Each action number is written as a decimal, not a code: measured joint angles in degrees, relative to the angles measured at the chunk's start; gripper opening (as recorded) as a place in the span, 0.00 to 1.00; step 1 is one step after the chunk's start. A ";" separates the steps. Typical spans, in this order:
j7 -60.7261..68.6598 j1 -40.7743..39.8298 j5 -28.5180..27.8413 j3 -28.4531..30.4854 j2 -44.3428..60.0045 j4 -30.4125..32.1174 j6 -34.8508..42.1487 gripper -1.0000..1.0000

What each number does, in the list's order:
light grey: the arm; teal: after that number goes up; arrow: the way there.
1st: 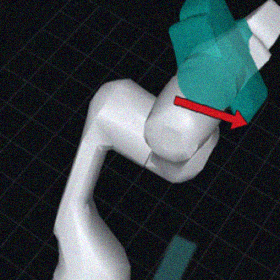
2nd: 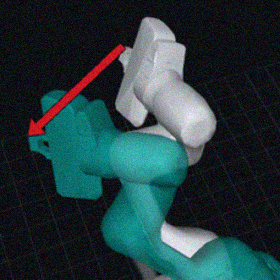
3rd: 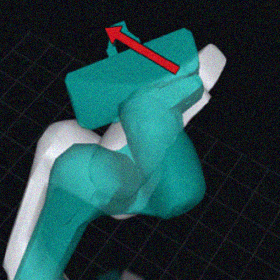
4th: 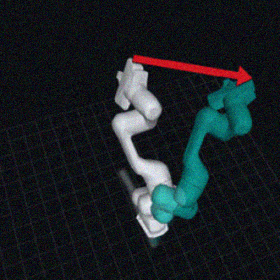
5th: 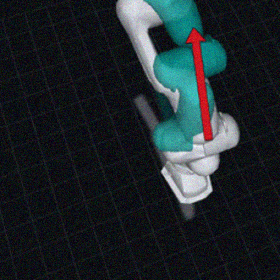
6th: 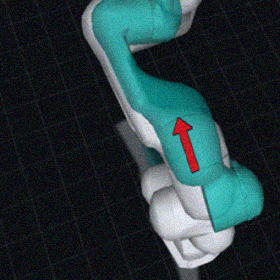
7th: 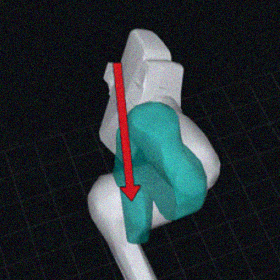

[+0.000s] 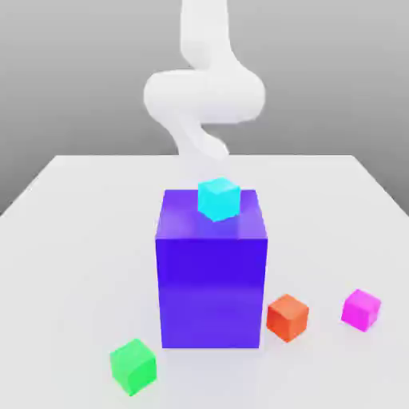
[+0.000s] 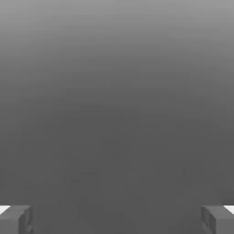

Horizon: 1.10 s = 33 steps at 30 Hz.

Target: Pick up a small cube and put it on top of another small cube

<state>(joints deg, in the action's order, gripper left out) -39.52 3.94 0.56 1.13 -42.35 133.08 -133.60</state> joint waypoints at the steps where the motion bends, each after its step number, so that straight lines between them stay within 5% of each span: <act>1: 2.72 1.71 0.24 0.49 1.51 0.56 -0.78 0.50; 24: 61.90 30.24 7.32 3.05 33.65 12.39 -17.32 0.50; 33: 80.79 37.15 4.27 -0.17 45.75 17.12 -24.06 0.50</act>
<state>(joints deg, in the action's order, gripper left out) 41.27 41.09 4.83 0.96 3.40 150.20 -157.66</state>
